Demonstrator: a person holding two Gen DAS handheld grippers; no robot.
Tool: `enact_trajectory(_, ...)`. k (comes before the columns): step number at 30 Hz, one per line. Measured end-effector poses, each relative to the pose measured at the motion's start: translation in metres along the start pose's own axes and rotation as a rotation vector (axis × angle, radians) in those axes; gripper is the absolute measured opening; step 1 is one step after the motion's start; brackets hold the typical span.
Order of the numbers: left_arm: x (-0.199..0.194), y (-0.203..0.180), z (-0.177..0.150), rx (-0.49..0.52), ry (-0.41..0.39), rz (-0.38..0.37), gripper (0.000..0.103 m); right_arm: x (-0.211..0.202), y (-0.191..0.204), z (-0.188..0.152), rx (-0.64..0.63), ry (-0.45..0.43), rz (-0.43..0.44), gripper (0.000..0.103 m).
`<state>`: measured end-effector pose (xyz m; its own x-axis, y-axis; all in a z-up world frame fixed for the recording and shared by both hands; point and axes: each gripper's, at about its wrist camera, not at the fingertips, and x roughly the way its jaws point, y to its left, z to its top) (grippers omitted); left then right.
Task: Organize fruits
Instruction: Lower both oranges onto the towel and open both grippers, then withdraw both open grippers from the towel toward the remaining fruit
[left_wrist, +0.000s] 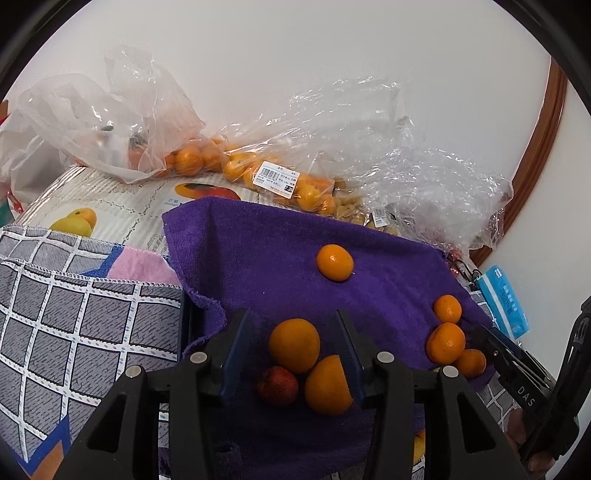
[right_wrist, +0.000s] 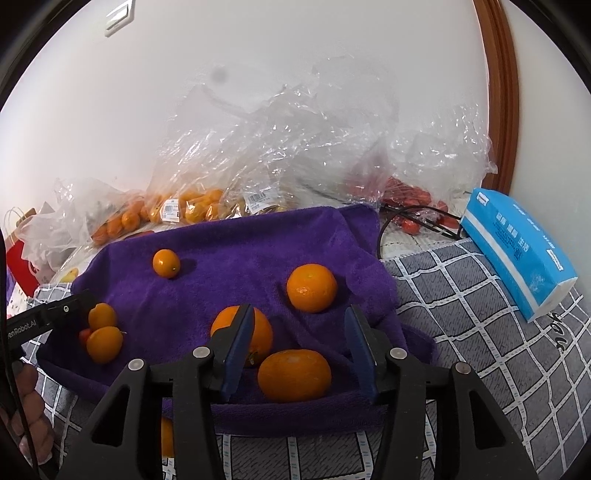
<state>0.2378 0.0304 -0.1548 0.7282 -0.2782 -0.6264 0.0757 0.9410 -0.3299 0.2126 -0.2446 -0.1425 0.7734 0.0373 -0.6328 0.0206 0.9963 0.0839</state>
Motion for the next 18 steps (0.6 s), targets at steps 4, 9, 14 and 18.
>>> enact_trajectory(4, -0.001, 0.0, 0.0, -0.003, -0.004, -0.003, 0.046, -0.003, 0.004, -0.001, -0.011, -0.003, 0.011, 0.051)
enact_trajectory(9, -0.004, 0.0, 0.0, -0.005, -0.011, -0.004, 0.046, -0.006, 0.01, -0.002, -0.03, -0.009, 0.015, 0.051)
enact_trajectory(14, -0.005, 0.0, 0.0, -0.005, -0.018, -0.003, 0.047, -0.009, 0.013, -0.003, -0.036, -0.015, 0.021, 0.051)
enact_trajectory(18, -0.007, -0.001, 0.0, -0.003, -0.023, 0.001, 0.047, -0.011, 0.014, -0.003, -0.035, -0.023, 0.026, 0.051)
